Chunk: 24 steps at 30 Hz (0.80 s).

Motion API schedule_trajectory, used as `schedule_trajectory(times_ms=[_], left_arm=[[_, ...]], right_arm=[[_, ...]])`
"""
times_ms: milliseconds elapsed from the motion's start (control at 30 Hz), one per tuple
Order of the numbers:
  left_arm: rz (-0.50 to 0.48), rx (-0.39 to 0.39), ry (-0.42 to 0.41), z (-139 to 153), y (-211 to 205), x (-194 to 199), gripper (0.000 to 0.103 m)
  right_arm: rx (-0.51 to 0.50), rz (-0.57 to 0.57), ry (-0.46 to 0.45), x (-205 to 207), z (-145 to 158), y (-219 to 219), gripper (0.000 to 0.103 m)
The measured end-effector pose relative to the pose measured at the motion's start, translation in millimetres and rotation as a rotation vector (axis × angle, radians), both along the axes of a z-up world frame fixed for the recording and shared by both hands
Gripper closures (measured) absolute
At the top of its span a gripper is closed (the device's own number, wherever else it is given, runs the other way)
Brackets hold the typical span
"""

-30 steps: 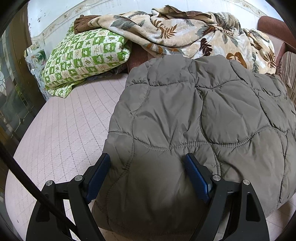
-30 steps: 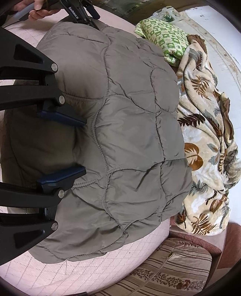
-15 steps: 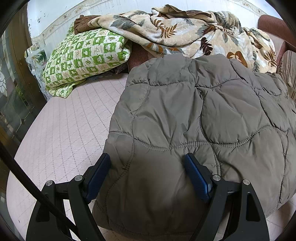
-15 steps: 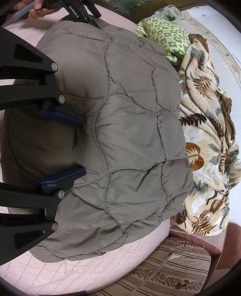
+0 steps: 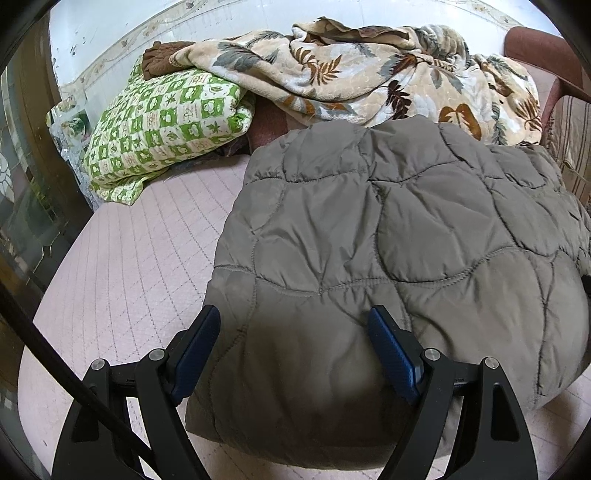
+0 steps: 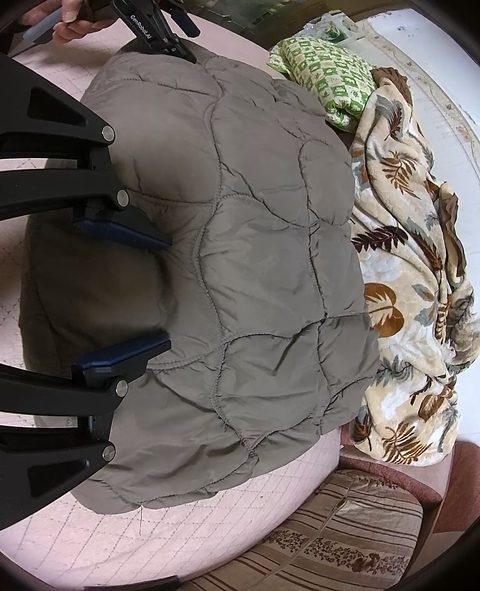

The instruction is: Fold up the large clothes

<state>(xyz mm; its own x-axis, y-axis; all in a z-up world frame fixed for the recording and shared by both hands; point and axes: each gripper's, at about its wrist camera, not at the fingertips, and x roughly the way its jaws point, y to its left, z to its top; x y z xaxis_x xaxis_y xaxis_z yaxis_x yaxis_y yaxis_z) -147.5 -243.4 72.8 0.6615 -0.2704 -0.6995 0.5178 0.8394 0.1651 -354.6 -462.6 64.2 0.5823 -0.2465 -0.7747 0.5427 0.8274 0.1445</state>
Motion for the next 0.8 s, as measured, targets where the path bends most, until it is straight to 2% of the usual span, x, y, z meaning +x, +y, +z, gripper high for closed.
schedule_trajectory(times_ms=[400,800], left_arm=[[-0.019,-0.017,0.007,6,0,-26,0.021],[-0.010,-0.014,0.064,-11,-5,-20,0.020]], right_arm=[[0.014,0.023,-0.045,-11,14,22,0.051],[0.028,0.037,0.000,-4,-8,24,0.047]])
